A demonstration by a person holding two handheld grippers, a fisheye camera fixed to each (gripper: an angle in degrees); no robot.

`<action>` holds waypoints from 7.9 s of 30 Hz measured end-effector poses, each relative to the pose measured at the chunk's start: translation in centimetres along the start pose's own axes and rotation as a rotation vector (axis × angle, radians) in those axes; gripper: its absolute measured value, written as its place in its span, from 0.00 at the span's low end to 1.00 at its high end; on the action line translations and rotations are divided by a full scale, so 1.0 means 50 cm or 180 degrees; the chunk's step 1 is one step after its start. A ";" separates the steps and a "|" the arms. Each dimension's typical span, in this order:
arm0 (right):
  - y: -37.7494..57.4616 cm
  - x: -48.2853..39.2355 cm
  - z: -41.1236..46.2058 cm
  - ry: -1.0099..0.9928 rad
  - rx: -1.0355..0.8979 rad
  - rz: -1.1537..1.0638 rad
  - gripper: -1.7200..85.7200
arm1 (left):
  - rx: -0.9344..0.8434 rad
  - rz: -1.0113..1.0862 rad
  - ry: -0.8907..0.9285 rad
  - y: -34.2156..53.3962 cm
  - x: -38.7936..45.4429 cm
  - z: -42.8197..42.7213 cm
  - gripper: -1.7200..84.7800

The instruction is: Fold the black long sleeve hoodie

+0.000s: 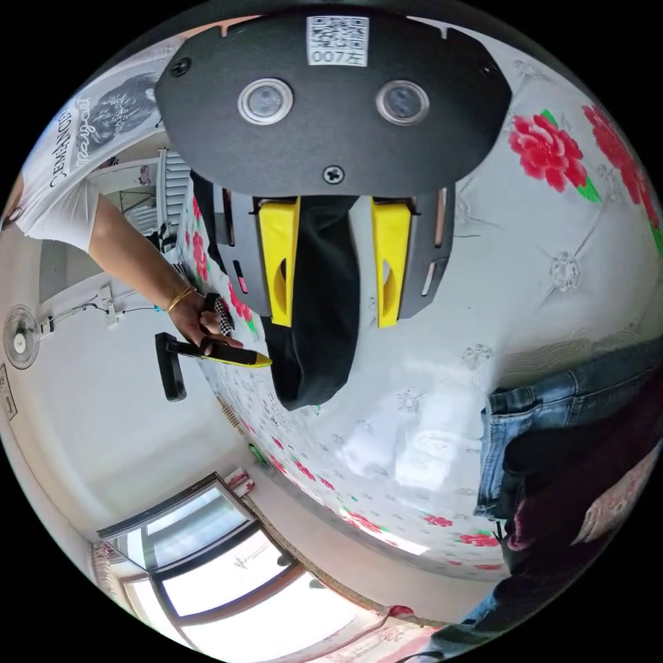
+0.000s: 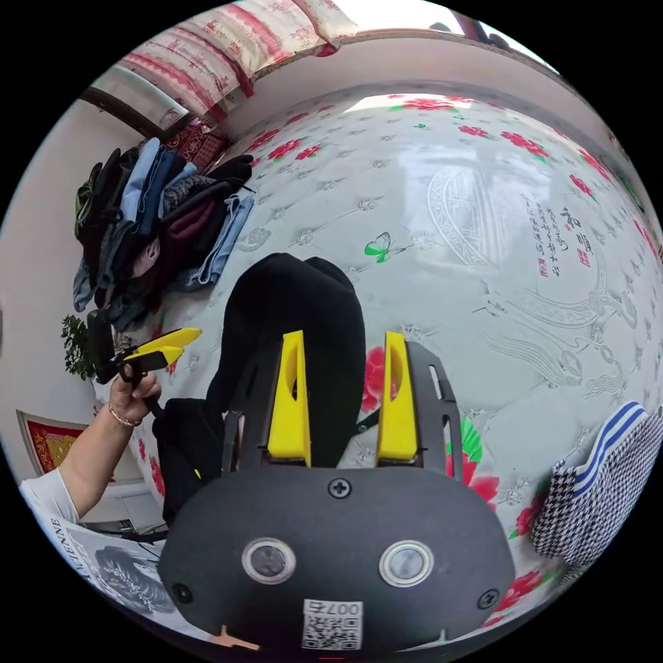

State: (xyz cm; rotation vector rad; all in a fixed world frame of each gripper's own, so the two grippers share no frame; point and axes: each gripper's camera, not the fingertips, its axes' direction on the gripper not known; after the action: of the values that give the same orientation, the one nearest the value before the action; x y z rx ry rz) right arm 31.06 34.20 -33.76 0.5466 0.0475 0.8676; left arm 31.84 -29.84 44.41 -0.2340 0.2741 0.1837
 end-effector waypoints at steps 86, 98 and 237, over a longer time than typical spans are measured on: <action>0.764 -0.038 -0.227 -0.0703 -0.0167 0.1049 0.09 | -0.0399 -0.0499 -0.0903 0.900 0.397 -0.268 0.20; 0.885 -0.050 -0.015 -0.0815 -0.1215 0.1095 0.16 | -0.1236 -0.1136 -0.1108 1.082 0.293 -0.172 0.24; 0.618 -0.515 0.025 -0.1010 -0.0102 -0.1307 0.03 | -0.0832 -0.0992 0.0156 0.745 0.066 -0.141 0.10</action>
State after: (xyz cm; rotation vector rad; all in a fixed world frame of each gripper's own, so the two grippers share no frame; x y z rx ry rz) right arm -7.44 30.78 -22.58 0.6123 -0.1394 0.3754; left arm 25.38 4.49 29.30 -0.5365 0.2584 -0.0963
